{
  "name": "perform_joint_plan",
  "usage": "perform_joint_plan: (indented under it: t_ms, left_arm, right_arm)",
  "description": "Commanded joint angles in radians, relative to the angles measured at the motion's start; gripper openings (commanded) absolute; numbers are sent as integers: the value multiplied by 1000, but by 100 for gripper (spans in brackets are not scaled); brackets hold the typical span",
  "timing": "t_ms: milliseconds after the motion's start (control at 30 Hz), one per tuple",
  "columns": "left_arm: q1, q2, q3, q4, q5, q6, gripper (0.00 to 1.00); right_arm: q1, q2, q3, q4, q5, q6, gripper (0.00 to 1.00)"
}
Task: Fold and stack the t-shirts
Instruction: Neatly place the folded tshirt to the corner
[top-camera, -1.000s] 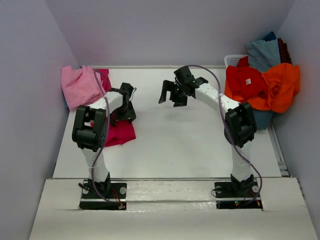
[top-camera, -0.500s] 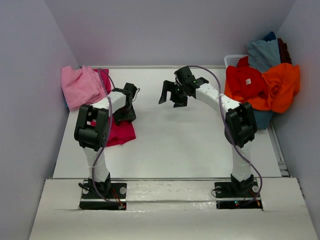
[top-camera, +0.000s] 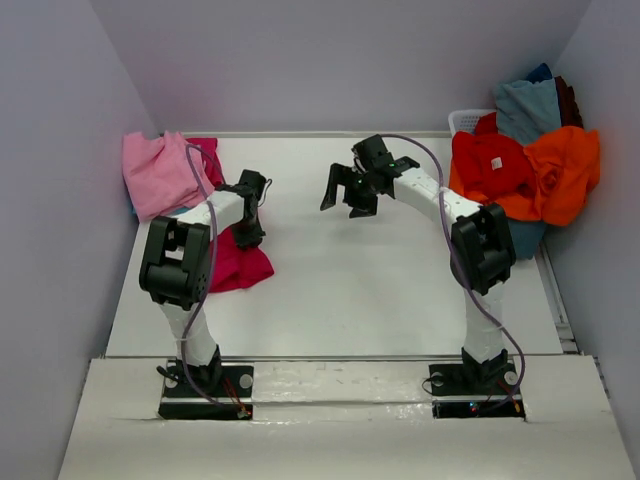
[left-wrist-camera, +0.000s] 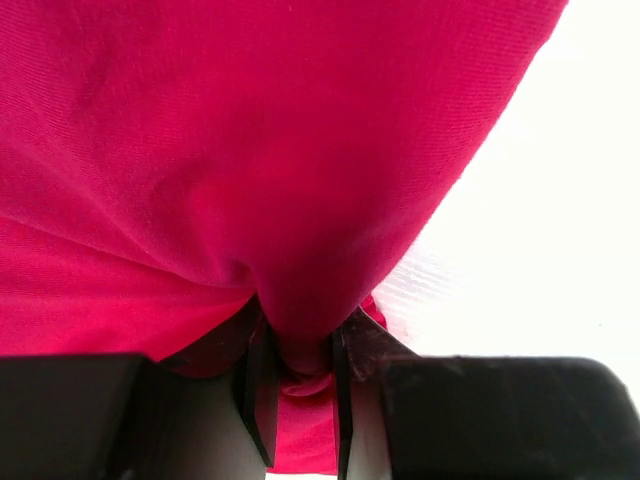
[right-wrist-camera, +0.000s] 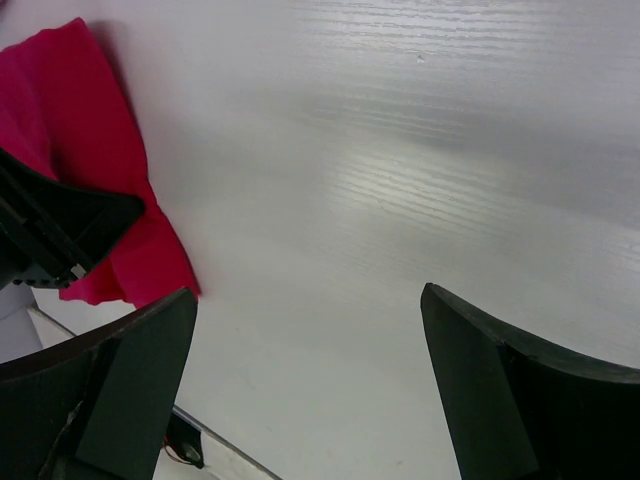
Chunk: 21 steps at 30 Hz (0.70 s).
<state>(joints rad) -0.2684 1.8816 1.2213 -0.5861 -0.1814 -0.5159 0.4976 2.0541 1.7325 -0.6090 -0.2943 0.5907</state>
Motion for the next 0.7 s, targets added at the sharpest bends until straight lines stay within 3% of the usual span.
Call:
perform_joint_plan:
  t_ms: [0,200,667]
  left_arm:
    - [-3,114,-114,-57,135,-38,6]
    - [7,6,-23,-81,2,-47,6]
    - [104,-182,150,-34,30,-16,6]
  right_arm:
    - [-8,-45,-2,40,-25,-8,100]
    - [-8,-45,9,11,-20,-23,100]
    - [-8,-20,79,-69,-19,-49,100]
